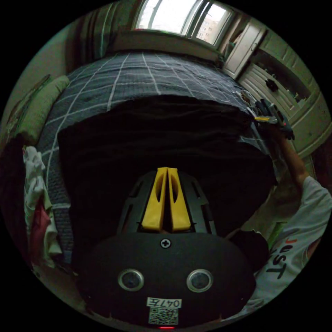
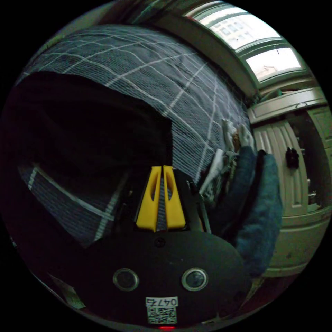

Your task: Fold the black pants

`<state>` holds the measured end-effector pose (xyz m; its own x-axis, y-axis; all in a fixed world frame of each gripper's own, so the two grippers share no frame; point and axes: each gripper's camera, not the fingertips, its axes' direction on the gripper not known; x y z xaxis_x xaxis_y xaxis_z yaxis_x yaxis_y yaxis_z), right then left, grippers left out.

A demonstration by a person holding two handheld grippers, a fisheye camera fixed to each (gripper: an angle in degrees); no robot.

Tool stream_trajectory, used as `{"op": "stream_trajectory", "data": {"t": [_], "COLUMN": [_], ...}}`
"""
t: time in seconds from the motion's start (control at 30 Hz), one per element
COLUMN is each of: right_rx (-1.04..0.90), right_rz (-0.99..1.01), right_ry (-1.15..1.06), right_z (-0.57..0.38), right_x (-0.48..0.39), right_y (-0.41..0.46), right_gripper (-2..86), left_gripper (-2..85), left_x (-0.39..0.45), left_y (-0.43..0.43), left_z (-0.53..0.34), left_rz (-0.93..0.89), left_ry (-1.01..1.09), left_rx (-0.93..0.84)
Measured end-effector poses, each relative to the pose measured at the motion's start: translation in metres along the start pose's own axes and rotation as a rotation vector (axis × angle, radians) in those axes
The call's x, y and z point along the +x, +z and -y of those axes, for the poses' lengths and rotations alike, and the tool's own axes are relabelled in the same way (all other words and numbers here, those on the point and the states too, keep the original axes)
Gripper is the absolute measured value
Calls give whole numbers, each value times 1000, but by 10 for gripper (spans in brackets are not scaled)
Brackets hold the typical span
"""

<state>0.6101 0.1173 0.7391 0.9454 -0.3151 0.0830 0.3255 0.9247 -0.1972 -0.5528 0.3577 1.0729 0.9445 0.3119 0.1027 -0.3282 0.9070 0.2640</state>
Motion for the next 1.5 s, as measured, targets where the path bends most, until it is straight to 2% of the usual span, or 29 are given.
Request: {"op": "stream_trajectory", "data": {"t": [0.07, 0.2, 0.3, 0.37, 0.47, 0.53, 0.63, 0.8, 0.97, 1.1, 1.17, 1.3, 1.4, 1.5], "right_rx": [-26, -134, -186, -145, 76, 262, 437, 490, 359, 338, 385, 573, 653, 583], "right_rz": [-18, 84, 41, 35, 170, 341, 474, 423, 502, 605, 601, 607, 497, 417], "right_ry": [-30, -48, -17, 50, 61, -99, -307, -496, -535, -466, -400, -131, 53, 264], "right_z": [-15, -43, -65, -83, -111, -125, -136, -138, -145, -188, -216, -312, -405, -495], "right_x": [5, 0, -8, -7, -20, -54, -109, -182, -205, -185, -169, -107, -69, -47], "right_y": [-4, 7, 7, -7, -53, -94, -138, -168, -159, -171, -182, -216, -232, -228], "right_gripper": [1, 25, 61, 73, 80, 74, 63, 44, 8, 10, 27, 60, 50, 38], "left_gripper": [-8, -8, -8, -8, -7, -4, 10, 87, 101, 105, 110, 116, 121, 123], "left_x": [-20, -38, -46, -53, -67, -80, -101, -116, -143, -162, -172, -184, -187, -186], "left_y": [-5, -22, -51, -73, -92, -100, -118, -158, -194, -201, -202, -203, -205, -211], "left_z": [-22, -52, -80, -111, -155, -181, -222, -267, -320, -353, -370, -390, -403, -414], "left_rz": [-19, -38, -19, 2, 64, 98, 106, 155, 138, 84, 60, 29, 39, 89], "left_ry": [-46, -54, -53, -61, -114, -180, -298, -324, -400, -463, -488, -530, -562, -588], "left_rx": [-25, -18, 37, 65, 56, 49, 76, 112, 140, 140, 132, 138, 159, 186]}}
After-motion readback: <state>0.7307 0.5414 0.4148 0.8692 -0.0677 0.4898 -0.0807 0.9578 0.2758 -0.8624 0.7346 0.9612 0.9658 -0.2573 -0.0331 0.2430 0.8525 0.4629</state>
